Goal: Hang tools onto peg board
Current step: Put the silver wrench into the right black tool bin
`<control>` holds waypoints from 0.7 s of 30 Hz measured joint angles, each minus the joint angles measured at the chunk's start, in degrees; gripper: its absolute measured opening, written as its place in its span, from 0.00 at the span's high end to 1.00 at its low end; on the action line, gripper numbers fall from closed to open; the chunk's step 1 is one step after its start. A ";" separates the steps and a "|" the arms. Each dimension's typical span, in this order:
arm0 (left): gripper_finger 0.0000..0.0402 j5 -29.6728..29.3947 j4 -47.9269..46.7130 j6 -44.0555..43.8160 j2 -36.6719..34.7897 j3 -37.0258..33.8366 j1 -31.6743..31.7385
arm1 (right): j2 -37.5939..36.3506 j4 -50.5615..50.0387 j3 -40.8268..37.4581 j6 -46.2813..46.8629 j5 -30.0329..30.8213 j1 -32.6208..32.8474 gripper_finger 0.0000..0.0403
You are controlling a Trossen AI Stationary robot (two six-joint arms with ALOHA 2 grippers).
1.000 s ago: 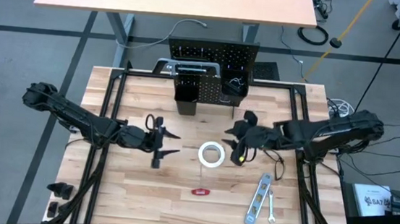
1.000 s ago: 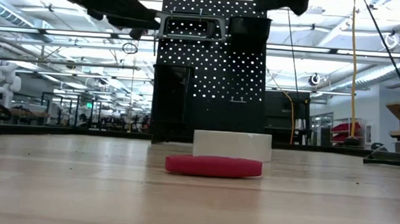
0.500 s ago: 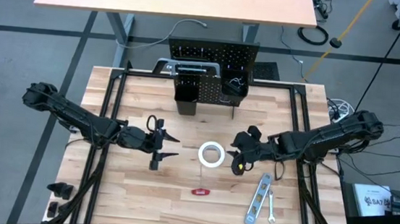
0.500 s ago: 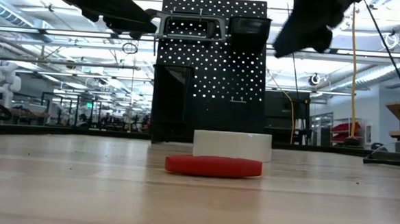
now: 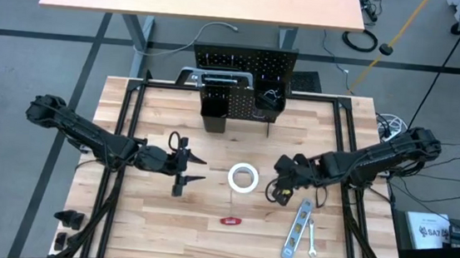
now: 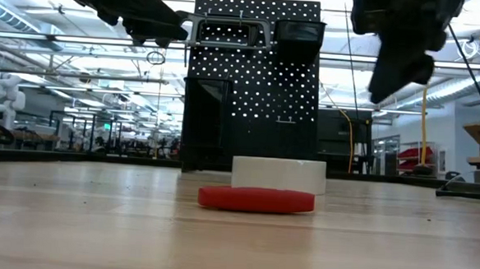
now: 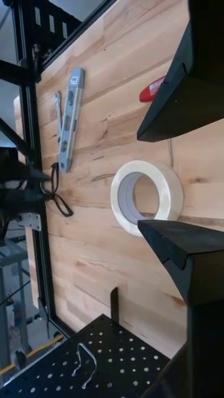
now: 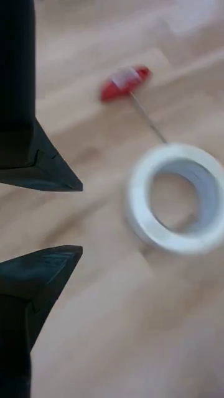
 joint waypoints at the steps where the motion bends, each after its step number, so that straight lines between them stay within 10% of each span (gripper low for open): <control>1: 0.45 0.00 0.00 0.02 0.00 0.00 -0.09 | 0.00 -0.01 0.00 0.72 -1.72 0.31 0.64; 21: 0.45 0.04 -1.73 0.52 0.02 0.00 -0.09 | -0.02 -5.60 0.05 25.76 -8.30 10.08 0.64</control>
